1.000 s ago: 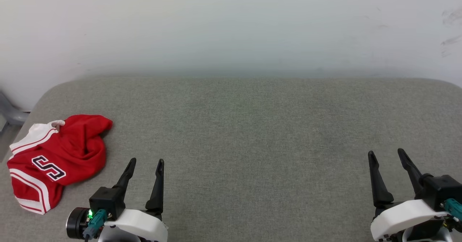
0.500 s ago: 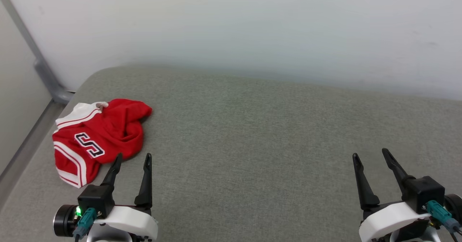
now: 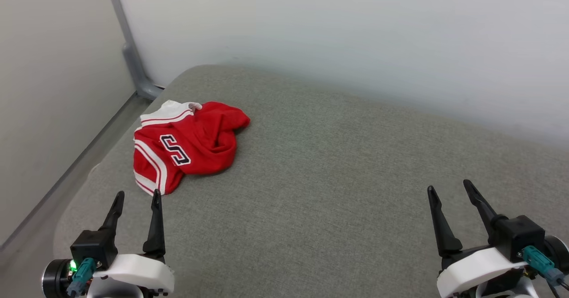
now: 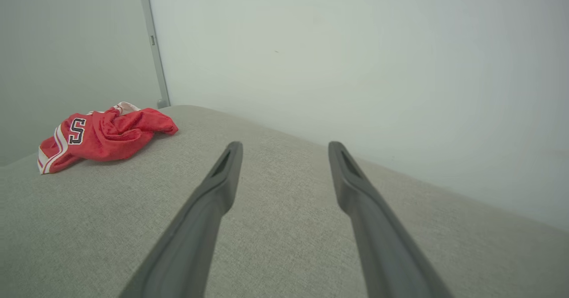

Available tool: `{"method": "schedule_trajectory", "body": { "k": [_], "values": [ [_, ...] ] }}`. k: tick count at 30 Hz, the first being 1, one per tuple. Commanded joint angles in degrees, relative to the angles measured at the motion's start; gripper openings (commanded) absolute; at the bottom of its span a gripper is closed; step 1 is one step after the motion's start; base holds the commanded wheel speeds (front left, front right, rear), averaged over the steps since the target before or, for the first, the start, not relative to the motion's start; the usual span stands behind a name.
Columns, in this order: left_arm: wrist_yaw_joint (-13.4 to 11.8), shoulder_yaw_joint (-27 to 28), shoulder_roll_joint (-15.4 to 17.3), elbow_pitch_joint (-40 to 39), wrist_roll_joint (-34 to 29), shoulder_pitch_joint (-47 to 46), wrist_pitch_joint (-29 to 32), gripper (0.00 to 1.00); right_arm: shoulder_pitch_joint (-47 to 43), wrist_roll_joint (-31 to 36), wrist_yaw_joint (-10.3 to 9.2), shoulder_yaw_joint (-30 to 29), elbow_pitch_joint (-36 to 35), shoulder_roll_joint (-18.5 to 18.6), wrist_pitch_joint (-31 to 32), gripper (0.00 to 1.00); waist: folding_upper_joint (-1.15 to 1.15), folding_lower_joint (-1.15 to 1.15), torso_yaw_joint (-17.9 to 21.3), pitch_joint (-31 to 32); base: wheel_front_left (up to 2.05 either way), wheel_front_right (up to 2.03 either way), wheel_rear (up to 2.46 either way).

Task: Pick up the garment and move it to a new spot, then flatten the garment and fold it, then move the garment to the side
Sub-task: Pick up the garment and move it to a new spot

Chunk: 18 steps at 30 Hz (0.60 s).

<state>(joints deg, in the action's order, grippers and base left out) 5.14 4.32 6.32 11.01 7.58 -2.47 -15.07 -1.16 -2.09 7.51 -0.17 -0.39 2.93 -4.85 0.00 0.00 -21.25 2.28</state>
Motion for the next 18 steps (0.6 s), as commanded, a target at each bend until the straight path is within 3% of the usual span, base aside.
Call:
{"method": "schedule_trajectory", "body": {
  "k": [1,11,18],
  "values": [
    [0.35,0.20,0.12,0.03,-0.07,0.15,-0.15,1.00,0.77,-0.54,-0.04,-0.07,-0.10,-0.07,-0.17,1.00,0.00,0.00,-0.99,-0.12,0.00,0.00,0.00],
    [0.87,1.16,-0.22,0.65,0.46,-2.13,-0.15,1.00,1.22,-0.82,-0.04,-0.17,-0.42,-0.07,-0.40,1.00,0.00,0.00,-2.70,-1.44,0.00,0.00,0.00],
    [1.79,0.83,0.57,6.38,4.30,-11.12,-0.15,1.00,3.20,1.55,-0.04,-1.46,-3.50,-0.06,1.31,1.00,0.00,0.00,-1.14,-7.51,0.00,0.00,0.00]
  ]
}}
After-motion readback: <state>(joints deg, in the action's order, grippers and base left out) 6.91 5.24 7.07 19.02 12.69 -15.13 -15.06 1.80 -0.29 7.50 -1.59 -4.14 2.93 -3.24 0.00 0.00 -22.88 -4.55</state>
